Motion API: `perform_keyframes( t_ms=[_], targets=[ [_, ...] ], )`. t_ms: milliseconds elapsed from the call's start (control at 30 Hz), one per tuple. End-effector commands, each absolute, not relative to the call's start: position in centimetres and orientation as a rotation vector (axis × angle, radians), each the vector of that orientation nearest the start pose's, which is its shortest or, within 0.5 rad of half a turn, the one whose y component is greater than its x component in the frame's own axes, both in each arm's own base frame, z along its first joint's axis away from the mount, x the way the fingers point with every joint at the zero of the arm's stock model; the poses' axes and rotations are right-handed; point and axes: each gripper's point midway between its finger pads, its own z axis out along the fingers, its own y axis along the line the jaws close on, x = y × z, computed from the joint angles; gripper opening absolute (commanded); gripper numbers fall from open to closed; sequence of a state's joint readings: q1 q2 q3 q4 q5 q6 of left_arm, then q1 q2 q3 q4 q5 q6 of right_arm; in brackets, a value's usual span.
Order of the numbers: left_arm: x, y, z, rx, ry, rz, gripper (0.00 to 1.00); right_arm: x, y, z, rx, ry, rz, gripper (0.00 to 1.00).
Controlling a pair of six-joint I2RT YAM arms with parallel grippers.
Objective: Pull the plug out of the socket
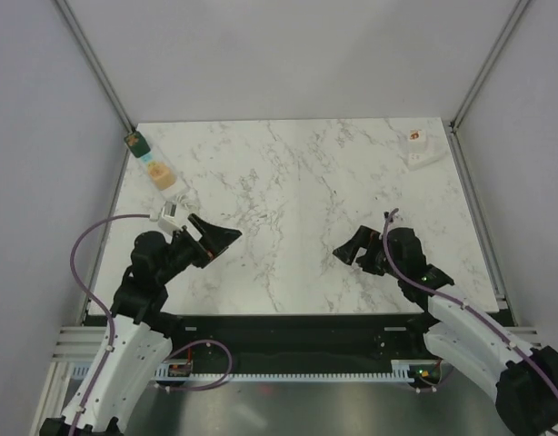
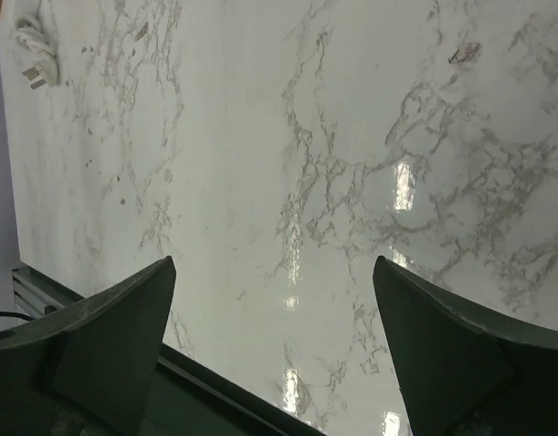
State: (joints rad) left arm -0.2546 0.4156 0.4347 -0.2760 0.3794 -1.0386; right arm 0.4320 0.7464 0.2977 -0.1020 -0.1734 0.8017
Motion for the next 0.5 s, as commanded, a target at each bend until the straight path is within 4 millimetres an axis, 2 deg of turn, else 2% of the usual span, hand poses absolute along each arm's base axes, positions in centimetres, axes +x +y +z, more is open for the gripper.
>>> perform_keyframes(
  t_ms=[0, 33, 67, 133, 167, 200, 233, 267, 300, 333, 367, 400, 433, 467],
  targets=[
    [20.1, -15.0, 21.1, -0.306, 2.026, -1.078, 1.0, 24.9, 17.1, 11.1, 0.247, 2.19, 0.821, 0.98],
    [20.5, -14.7, 20.8, -0.345, 2.046, -1.052, 1.0, 25.4, 17.6, 11.3, 0.215, 2.189, 0.833, 0.98],
    [21.2, -14.5, 21.1, -0.379, 2.042, -1.031, 1.0, 26.3, 19.5, 12.3, 0.128, 2.162, 0.921, 0.98],
    [21.9, -14.4, 21.6, -0.388, 2.037, -1.016, 1.0, 27.3, 21.6, 13.2, -0.014, 2.102, 1.007, 0.98],
    [22.3, -14.2, 22.4, -0.389, 2.028, -0.995, 1.0, 29.0, 22.8, 15.3, -0.043, 2.002, 1.052, 0.98],
    [22.8, -14.0, 21.8, -0.421, 2.07, -0.965, 1.0, 30.1, 23.7, 13.6, -0.042, 2.041, 1.057, 0.98],
    [23.3, -13.7, 23.0, -0.43, 2.058, -0.936, 1.0, 31.4, 24.8, 14.6, -0.061, 1.98, 1.078, 0.98],
    [23.1, -13.4, 22.4, -0.454, 2.111, -0.905, 0.99, 32.9, 26.8, 13.6, -0.084, 1.996, 1.097, 0.98],
    [23.3, -13.3, 22.2, -0.457, 2.14, -0.884, 0.98, 33.6, 28.2, 13.7, -0.114, 1.967, 1.126, 0.98],
    [23.4, -13.1, 23.6, -0.425, 2.121, -0.863, 0.94, 34.2, 29.7, 13.7, -0.145, 1.937, 1.164, 0.98],
    [22.9, -12.9, 23.5, -0.419, 2.147, -0.84, 0.91, 35.4, 32.3, 16.4, -0.178, 1.825, 1.24, 0.98],
    [22.7, -12.6, 23.9, -0.411, 2.14, -0.822, 0.9, 36.1, 33.8, 13.5, -0.166, 1.871, 1.272, 0.98],
    [22.3, -11.7, 25.2, -0.401, 2.085, -0.782, 0.9, 37.3, 36.1, 16.5, -0.214, 1.742, 1.35, 0.98],
    [21.8, -11.1, 25.4, -0.401, 2.07, -0.759, 0.9, 37.2, 38.3, 13.6, -0.209, 1.788, 1.4, 0.98]
  ],
)
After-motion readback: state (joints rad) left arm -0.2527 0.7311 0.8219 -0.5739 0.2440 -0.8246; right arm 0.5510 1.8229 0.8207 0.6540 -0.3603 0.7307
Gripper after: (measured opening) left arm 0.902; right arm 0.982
